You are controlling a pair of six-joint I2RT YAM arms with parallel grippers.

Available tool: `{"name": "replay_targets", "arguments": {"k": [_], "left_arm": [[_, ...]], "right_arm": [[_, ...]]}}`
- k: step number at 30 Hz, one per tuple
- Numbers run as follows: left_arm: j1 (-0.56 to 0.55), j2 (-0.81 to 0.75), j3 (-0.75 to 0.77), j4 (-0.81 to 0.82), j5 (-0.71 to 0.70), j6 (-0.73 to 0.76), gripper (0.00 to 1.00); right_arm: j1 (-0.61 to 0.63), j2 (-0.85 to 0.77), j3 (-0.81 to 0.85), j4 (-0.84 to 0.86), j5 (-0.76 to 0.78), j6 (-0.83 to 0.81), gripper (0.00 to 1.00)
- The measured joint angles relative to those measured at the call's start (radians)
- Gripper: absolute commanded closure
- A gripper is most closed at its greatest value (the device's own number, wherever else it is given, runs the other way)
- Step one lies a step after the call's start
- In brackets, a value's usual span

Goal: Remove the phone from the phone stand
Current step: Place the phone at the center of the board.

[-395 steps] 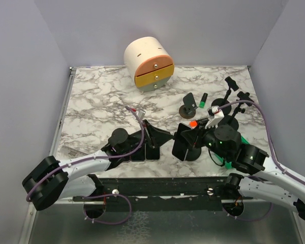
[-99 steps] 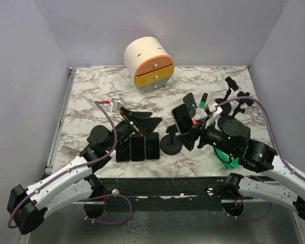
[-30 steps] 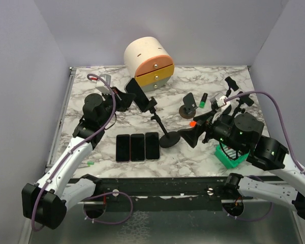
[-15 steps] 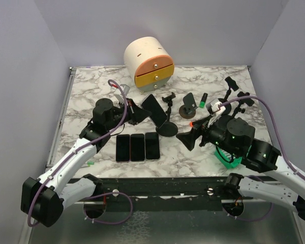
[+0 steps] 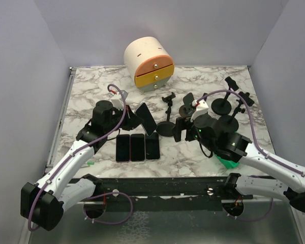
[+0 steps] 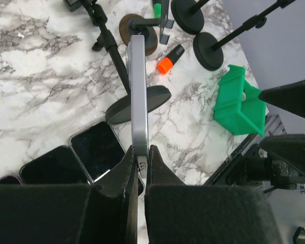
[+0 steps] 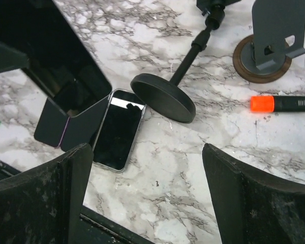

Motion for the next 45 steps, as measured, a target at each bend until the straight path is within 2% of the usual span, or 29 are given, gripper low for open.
{"name": "replay_targets", "arguments": {"k": [3, 7, 15, 22, 32, 39, 42, 45], "left_arm": [[0.002, -0.006, -0.012, -0.032, 0.026, 0.002, 1.00], [-0.018, -0.005, -0.034, -0.044, 0.112, -0.005, 1.00], [-0.368, 0.084, -0.063, 0.024, 0.087, -0.068, 1.00], [-0.478, 0.302, -0.087, 0.142, 0.035, -0.153, 1.00], [-0.488, 0.589, -0.005, 0.311, 0.048, -0.285, 1.00], [-0.410, 0.647, 0.013, 0.336, 0.081, -0.312, 1.00], [-0.377, 0.681, 0.039, 0.332, 0.114, -0.307, 0.95], [-0.358, 0.715, 0.064, 0.332, 0.149, -0.298, 0.84]], "right_arm": [[0.000, 0.047, -0.002, -0.002, 0.040, 0.027, 0.09], [0.000, 0.029, -0.002, -0.003, 0.100, 0.047, 0.10], [0.000, -0.107, -0.002, -0.028, 0.203, 0.060, 0.10], [0.000, -0.162, -0.001, -0.091, 0.230, 0.078, 0.09], [0.000, -0.163, 0.001, -0.124, 0.223, 0.113, 0.09], [0.000, -0.163, 0.001, -0.124, 0.212, 0.120, 0.09], [0.000, -0.162, 0.001, -0.124, 0.209, 0.120, 0.08], [0.000, -0.154, 0.001, -0.124, 0.207, 0.120, 0.08]]}}
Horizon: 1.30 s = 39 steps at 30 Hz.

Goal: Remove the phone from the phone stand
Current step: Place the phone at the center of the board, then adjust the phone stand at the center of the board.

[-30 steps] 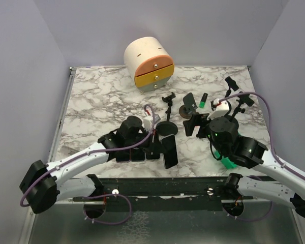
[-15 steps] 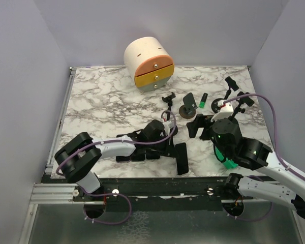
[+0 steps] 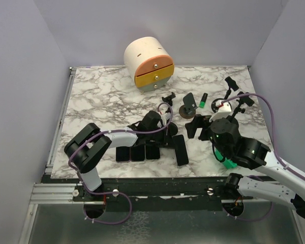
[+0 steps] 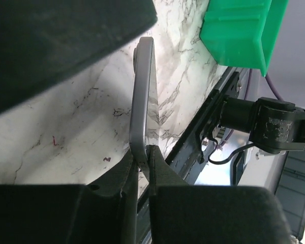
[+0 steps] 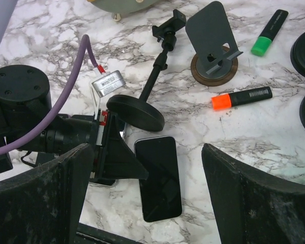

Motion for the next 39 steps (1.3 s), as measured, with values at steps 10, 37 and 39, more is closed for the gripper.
{"name": "replay_targets", "arguments": {"k": [10, 37, 39], "left_arm": [[0.009, 0.019, -0.024, -0.048, -0.023, 0.086, 0.53], [0.274, -0.496, 0.025, -0.317, -0.325, 0.145, 0.01], [0.302, -0.343, 0.130, -0.324, -0.325, 0.126, 0.01]], "right_arm": [[0.000, 0.013, 0.000, 0.001, -0.006, 0.000, 0.07], [0.000, 0.148, -0.002, 0.084, -0.076, -0.037, 0.06], [0.000, 0.148, -0.002, 0.084, -0.076, -0.041, 0.06]]}}
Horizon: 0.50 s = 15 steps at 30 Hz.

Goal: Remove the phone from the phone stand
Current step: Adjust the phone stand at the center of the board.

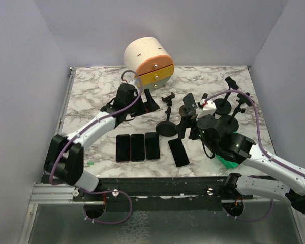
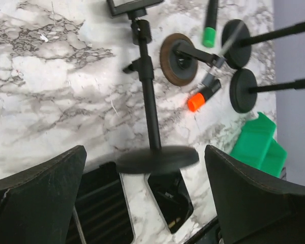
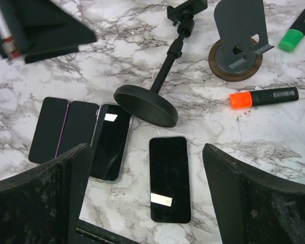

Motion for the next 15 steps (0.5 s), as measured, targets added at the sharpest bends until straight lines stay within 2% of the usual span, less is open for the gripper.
{"name": "replay_targets", "arguments": {"k": [5, 15], "left_arm": [[0.016, 0.306, 0.211, -0.028, 0.000, -0.027, 0.01], [-0.074, 0.622, 0.544, -0.163, -0.071, 0.017, 0.04]], "right_arm": [[0.000, -0.004, 0.003, -0.003, 0.004, -0.012, 0.06], [0.000, -0.021, 0.053, -0.017, 0.027, -0.020, 0.06]]}}
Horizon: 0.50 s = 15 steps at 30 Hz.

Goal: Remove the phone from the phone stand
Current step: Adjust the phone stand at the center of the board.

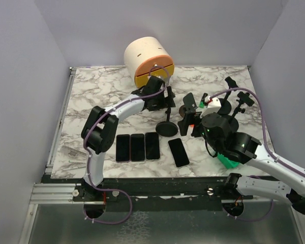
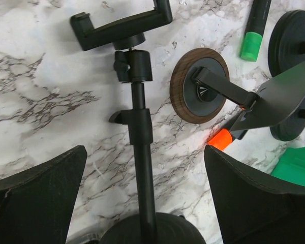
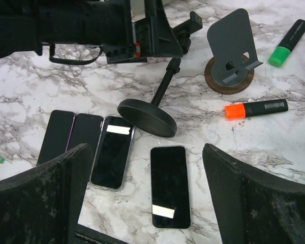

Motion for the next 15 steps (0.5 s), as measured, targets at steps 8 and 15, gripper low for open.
{"name": "replay_targets", "arguments": {"k": [8, 15], "left_arm": [[-0.036, 0.143, 0.124, -0.071, -0.116, 0.040, 0.14], [-0.035, 0.222, 0.218, -0.108, -0.164, 0.075, 0.27]], "right_arm": [[0.000, -0.016, 0.000, -0.013, 0.016, 0.000, 0.06], [0.000, -0.034, 0.000, -0.015, 0.031, -0.010, 0.06]]}}
